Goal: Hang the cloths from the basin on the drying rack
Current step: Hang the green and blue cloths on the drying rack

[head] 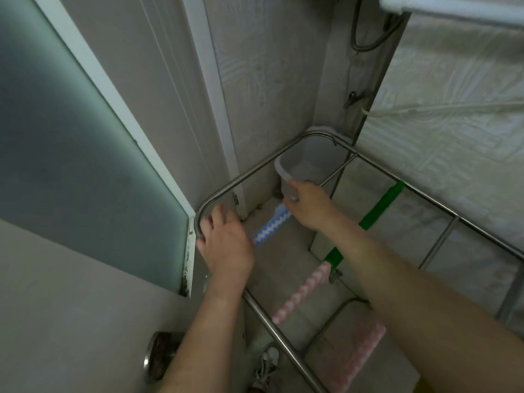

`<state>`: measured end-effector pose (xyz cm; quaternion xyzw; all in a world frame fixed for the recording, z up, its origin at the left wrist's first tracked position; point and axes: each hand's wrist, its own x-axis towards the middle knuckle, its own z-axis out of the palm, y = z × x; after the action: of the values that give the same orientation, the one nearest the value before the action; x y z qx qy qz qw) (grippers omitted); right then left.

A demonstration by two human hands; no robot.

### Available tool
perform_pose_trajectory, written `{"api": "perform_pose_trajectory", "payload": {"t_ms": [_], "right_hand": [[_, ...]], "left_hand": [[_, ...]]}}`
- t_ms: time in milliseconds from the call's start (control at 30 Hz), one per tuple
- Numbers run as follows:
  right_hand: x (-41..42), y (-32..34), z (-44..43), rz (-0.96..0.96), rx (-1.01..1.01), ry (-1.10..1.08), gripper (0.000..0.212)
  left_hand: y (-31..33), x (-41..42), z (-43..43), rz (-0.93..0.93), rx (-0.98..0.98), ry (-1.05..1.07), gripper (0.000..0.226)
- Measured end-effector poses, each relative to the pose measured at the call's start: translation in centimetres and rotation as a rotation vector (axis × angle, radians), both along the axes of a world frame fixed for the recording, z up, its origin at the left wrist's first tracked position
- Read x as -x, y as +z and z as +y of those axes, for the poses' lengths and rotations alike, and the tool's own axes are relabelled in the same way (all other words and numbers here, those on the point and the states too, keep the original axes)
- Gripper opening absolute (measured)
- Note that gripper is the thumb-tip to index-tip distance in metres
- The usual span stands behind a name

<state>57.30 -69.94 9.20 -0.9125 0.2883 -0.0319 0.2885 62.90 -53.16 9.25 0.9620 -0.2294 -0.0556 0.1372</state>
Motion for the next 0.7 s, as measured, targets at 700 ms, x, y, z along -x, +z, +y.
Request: {"api": "perform_pose_trajectory", "payload": {"t_ms": [700], "right_hand": [[1.7, -1.0, 0.4, 0.023, 0.117, 0.205, 0.022]], "left_hand": [[-0.1, 0.0, 1.4, 0.184, -0.115, -0.243, 0.038]]}}
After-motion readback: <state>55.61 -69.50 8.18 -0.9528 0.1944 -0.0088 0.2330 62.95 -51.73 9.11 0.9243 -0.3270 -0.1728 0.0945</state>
